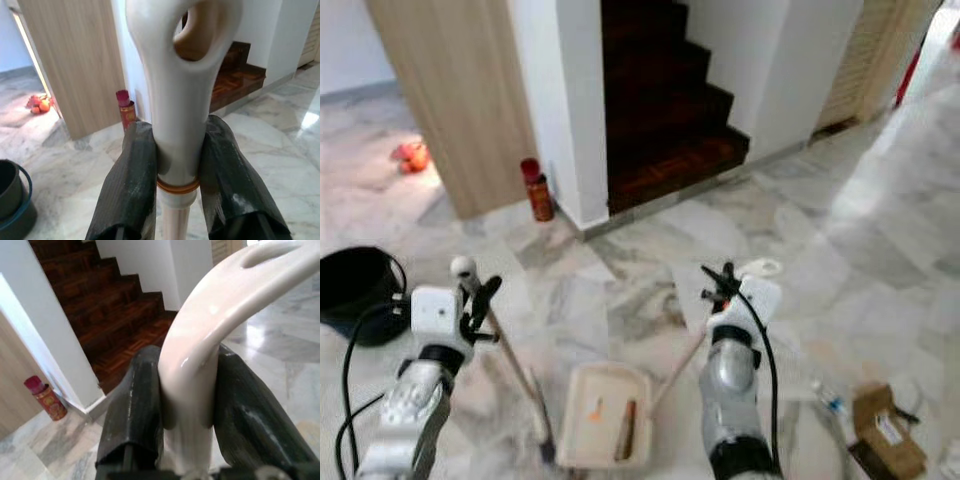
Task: Sweep floor
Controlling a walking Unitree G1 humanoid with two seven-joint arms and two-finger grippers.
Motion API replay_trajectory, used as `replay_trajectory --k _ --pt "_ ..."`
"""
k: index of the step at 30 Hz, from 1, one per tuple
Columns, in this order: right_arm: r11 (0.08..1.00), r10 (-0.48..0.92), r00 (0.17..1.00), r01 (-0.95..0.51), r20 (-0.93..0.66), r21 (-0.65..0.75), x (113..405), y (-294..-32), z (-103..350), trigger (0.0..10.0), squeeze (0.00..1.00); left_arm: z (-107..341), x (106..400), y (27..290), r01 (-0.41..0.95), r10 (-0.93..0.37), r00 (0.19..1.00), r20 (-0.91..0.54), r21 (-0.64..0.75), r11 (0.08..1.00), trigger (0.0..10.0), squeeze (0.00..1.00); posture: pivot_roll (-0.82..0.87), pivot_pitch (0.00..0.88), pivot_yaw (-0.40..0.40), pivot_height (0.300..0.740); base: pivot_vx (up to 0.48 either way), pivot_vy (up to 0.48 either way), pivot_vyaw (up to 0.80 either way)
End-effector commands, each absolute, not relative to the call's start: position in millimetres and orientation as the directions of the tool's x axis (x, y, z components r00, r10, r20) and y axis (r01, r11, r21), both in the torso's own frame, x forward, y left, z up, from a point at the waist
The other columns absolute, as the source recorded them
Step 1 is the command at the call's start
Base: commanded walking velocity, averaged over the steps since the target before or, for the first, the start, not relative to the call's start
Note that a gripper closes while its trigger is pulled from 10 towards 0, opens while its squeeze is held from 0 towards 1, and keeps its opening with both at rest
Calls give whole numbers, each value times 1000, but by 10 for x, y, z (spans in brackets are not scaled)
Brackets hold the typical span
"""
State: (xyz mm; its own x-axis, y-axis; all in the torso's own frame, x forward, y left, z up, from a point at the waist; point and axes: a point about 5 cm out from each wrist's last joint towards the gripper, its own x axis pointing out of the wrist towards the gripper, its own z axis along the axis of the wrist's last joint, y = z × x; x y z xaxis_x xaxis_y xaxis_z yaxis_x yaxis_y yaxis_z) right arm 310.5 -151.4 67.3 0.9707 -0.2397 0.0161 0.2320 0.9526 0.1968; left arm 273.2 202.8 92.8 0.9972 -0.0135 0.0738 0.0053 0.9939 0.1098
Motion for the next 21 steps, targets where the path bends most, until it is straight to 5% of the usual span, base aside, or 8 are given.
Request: replay_trajectory --k 1,10,21 --pt "947 -248 966 228 68 225 3170 -1513 811 10000 0 1070 2771 2002 9 -25 991 132 120 993 10000 0 182 22 6 740 0 270 0" --pt "952 -245 967 225 74 209 3170 -1509 822 10000 0 1077 2771 2004 9 -25 991 132 120 993 10000 0 184 24 7 740 0 269 0" --pt "953 -238 969 220 67 210 3170 -1500 813 10000 0 1080 2769 2003 10 -26 991 129 120 993 10000 0 186 26 6 740 0 270 478"
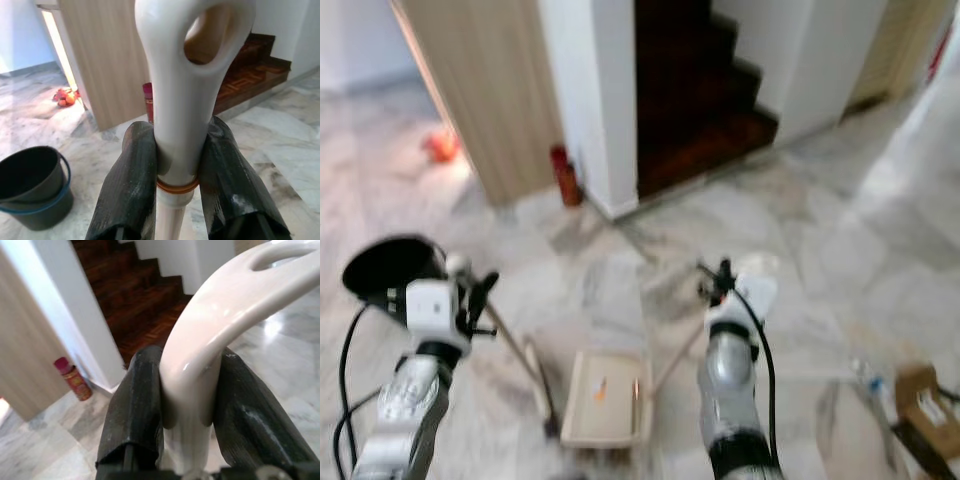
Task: Sweep floor
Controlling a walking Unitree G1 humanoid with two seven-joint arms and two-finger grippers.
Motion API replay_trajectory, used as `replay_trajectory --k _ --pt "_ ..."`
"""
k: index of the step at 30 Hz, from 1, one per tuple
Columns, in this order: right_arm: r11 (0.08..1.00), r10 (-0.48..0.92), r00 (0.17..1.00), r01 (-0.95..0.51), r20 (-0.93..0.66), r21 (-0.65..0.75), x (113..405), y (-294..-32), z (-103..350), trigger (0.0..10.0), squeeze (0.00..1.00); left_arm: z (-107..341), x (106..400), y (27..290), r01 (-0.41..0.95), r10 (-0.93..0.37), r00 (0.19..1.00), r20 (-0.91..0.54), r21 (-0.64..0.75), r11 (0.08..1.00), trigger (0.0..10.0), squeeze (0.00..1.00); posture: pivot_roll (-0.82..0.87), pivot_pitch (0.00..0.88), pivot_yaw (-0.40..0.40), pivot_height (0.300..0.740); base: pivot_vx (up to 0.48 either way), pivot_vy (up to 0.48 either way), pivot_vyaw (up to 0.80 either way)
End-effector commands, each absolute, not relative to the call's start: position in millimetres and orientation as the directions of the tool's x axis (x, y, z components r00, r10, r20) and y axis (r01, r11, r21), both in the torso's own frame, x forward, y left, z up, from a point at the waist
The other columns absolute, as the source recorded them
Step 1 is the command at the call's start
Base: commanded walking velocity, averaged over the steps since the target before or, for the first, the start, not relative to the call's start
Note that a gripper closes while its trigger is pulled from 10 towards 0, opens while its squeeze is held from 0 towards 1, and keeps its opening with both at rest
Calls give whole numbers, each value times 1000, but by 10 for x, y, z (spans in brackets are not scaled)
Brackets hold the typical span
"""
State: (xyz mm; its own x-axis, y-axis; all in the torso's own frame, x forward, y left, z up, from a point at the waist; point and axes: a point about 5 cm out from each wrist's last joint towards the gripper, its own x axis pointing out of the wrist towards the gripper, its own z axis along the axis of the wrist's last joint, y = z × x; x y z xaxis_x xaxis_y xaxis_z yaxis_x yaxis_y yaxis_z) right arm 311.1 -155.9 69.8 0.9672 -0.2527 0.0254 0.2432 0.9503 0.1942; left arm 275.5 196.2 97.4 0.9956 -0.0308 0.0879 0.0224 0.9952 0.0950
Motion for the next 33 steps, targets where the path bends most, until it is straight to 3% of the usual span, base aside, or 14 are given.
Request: replay_trajectory --k 1,13,24,33 --pt "953 -238 969 220 66 210 3169 -1498 811 10000 0 1081 2769 2005 10 -26 991 129 119 993 10000 0 186 26 7 740 0 266 0" --pt "954 -232 971 214 64 209 3171 -1492 812 10000 0 1086 2769 2009 10 -26 991 128 121 993 10000 0 189 28 8 740 0 266 0" --pt "954 -226 972 208 62 214 3171 -1477 809 10000 0 1087 2768 2013 9 -25 992 126 123 992 10000 0 189 31 10 740 0 257 587" --pt "956 -222 973 205 61 212 3169 -1459 806 10000 0 1092 2769 2025 7 -23 992 126 126 992 10000 0 193 34 10 740 0 112 115"
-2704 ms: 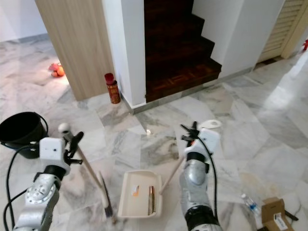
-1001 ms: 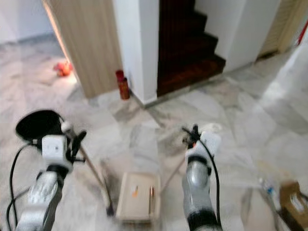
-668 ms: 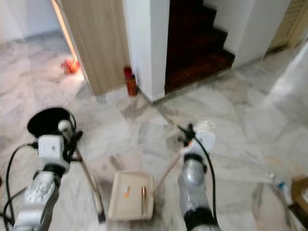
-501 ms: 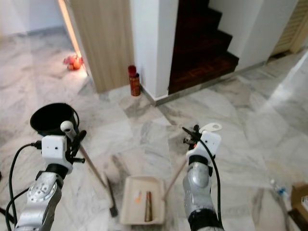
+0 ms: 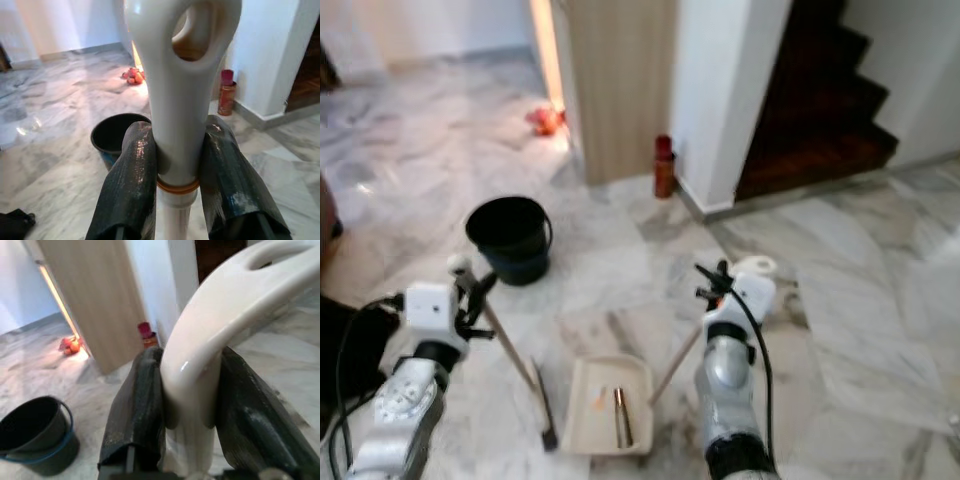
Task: Sweep floor
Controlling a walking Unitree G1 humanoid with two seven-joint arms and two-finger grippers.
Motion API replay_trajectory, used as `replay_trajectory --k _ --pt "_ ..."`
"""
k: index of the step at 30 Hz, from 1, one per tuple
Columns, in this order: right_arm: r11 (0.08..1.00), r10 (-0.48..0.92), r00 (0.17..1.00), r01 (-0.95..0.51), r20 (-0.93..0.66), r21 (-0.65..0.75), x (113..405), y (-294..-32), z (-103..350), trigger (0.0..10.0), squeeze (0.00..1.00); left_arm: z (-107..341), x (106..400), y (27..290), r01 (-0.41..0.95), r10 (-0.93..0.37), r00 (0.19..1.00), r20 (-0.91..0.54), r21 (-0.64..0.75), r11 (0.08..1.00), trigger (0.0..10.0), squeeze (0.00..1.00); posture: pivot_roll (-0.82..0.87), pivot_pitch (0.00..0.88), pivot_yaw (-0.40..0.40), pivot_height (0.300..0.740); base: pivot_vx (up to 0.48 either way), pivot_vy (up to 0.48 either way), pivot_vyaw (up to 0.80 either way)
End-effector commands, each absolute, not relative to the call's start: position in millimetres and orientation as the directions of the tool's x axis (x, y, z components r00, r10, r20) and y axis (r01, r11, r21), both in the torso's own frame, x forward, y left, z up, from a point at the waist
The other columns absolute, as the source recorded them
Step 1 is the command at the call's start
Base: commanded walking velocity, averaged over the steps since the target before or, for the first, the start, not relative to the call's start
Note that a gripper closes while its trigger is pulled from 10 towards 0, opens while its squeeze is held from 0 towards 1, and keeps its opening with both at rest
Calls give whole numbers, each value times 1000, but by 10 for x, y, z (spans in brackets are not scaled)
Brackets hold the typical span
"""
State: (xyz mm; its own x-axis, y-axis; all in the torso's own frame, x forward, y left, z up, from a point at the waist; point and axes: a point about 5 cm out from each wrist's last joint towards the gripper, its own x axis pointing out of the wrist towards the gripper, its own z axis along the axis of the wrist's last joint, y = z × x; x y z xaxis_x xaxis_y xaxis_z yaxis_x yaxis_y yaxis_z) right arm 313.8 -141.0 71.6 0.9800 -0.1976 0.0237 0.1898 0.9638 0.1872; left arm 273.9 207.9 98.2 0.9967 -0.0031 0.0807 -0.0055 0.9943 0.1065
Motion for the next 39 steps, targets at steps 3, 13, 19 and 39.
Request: replay_trajectory --k 3,13,19,39 --pt "955 -222 973 204 62 213 3168 -1459 806 10000 0 1091 2767 2025 8 -24 992 125 126 992 10000 0 192 34 11 740 0 0 619" --pt "953 -219 974 201 54 227 3168 -1461 796 10000 0 1099 2769 2017 12 -29 991 130 132 991 10000 0 192 36 12 740 0 0 271" --pt "953 -209 976 192 51 234 3170 -1452 793 10000 0 1097 2768 2009 13 -31 991 132 135 991 10000 0 192 34 13 740 0 0 0" --pt "962 -161 985 143 61 233 3170 -1390 800 10000 0 1080 2767 2010 12 -29 993 115 140 990 10000 0 191 31 14 740 0 0 193"
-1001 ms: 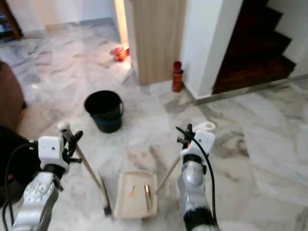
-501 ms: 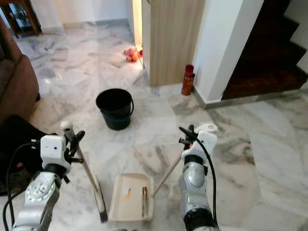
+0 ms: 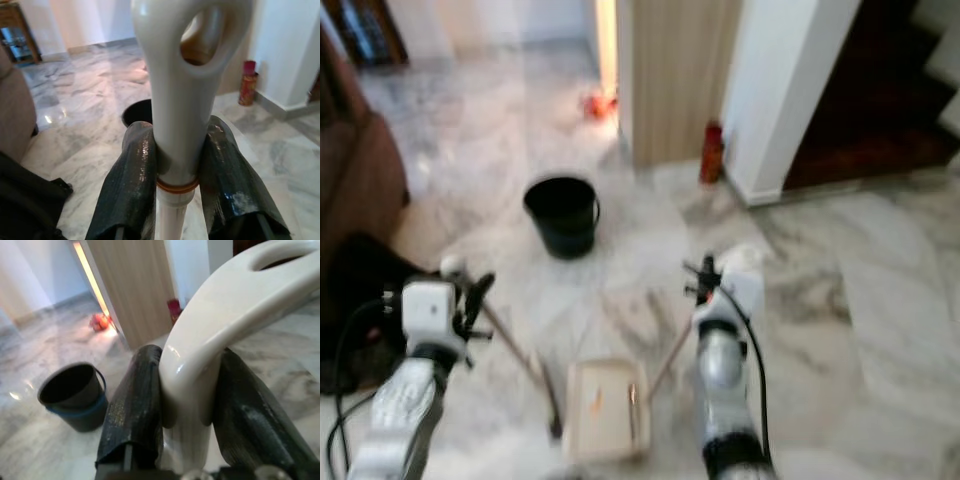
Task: Sweep floor
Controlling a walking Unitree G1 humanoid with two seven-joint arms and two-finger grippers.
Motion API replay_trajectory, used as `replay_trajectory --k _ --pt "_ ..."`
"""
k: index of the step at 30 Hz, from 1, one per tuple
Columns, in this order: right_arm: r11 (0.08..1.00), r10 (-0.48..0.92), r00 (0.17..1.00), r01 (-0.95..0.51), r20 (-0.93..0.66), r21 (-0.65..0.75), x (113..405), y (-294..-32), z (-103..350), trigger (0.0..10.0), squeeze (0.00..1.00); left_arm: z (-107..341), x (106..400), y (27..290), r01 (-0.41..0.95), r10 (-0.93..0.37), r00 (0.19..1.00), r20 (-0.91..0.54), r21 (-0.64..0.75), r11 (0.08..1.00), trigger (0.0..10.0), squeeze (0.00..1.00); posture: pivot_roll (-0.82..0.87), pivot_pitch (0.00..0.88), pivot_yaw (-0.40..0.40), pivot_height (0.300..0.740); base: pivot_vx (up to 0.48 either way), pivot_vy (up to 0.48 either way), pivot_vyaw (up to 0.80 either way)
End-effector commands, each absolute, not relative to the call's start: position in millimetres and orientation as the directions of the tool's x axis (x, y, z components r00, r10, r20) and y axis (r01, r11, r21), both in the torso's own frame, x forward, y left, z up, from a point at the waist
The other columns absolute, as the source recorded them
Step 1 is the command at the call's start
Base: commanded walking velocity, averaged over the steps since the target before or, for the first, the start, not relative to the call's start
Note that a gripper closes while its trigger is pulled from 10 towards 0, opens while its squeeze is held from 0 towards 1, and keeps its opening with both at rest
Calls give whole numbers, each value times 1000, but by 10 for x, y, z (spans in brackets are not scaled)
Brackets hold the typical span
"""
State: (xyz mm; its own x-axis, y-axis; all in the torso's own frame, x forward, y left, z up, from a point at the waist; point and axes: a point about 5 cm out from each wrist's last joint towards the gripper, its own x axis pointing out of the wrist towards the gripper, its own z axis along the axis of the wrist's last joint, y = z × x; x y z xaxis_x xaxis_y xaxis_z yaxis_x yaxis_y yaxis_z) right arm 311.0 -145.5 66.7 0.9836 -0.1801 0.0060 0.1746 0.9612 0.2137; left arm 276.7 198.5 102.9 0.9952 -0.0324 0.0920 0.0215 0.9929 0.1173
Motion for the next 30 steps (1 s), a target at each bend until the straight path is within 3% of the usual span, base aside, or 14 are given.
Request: replay_trajectory --k 1,11,19,30 --pt "961 -159 985 141 61 236 3170 -1387 799 10000 0 1078 2767 2010 12 -28 993 114 141 990 10000 0 190 30 14 740 0 0 800" --pt "964 -137 989 121 53 235 3181 -1375 791 10000 0 1071 2771 2003 15 -31 993 110 141 990 10000 0 189 17 14 740 0 0 54" --pt "966 -122 991 105 58 237 3183 -1348 797 10000 0 1072 2767 2002 14 -30 993 112 141 990 10000 0 192 12 13 740 0 0 620" --pt "963 -95 995 82 40 257 3179 -1318 771 10000 0 1077 2761 2001 5 -22 993 115 142 990 10000 0 194 21 8 740 0 0 0"
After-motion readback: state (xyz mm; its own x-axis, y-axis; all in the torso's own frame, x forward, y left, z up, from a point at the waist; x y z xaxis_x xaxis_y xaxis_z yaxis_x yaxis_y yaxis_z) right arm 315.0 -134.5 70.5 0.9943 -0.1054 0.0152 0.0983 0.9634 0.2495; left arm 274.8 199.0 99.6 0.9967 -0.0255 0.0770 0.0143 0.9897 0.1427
